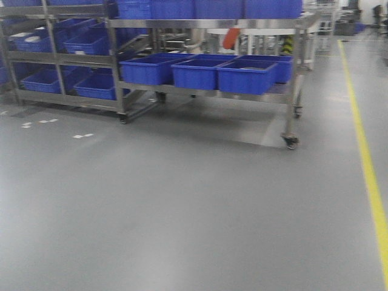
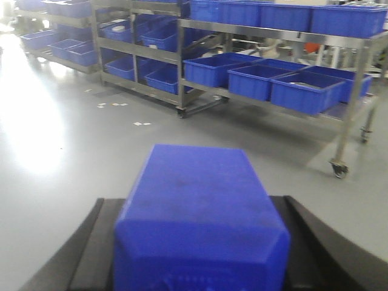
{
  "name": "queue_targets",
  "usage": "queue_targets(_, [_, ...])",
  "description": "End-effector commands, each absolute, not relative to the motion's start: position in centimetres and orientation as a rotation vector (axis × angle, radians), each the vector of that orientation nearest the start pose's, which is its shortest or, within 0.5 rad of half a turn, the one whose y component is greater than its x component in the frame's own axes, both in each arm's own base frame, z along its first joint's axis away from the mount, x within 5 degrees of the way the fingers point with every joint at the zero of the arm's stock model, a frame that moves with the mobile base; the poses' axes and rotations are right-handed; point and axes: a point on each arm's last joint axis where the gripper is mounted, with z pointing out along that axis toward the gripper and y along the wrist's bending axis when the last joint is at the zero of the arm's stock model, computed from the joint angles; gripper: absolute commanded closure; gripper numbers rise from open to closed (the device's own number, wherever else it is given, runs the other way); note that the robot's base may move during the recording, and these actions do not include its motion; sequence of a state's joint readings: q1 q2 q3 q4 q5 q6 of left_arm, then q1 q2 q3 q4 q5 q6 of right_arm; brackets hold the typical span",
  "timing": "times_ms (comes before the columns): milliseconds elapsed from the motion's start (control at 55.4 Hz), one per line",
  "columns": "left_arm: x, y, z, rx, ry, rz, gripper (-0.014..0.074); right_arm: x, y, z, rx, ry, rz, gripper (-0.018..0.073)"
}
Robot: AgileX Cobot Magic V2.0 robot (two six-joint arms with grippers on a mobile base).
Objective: Pick and sort blue part to right shelf
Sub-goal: 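Drive the base away from the table toward the rack of blue bins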
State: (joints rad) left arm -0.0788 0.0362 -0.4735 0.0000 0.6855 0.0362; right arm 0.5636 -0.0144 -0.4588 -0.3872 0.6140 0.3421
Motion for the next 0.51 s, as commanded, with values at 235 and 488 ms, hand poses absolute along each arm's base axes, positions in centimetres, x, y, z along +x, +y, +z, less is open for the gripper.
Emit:
queue_targets(235, [1.55,-0.17,31.84,0.097,1.625,-0.046,0.0239,1.44,-1.28,32.35,-0.275,1.469,0.276,0.0354])
queue_targets(488, [1.55,-0.18,31.84,0.096,1.625,-0.048,0.0239,1.44,-1.28,32.35,-0.275,1.469,0.276,0.0354])
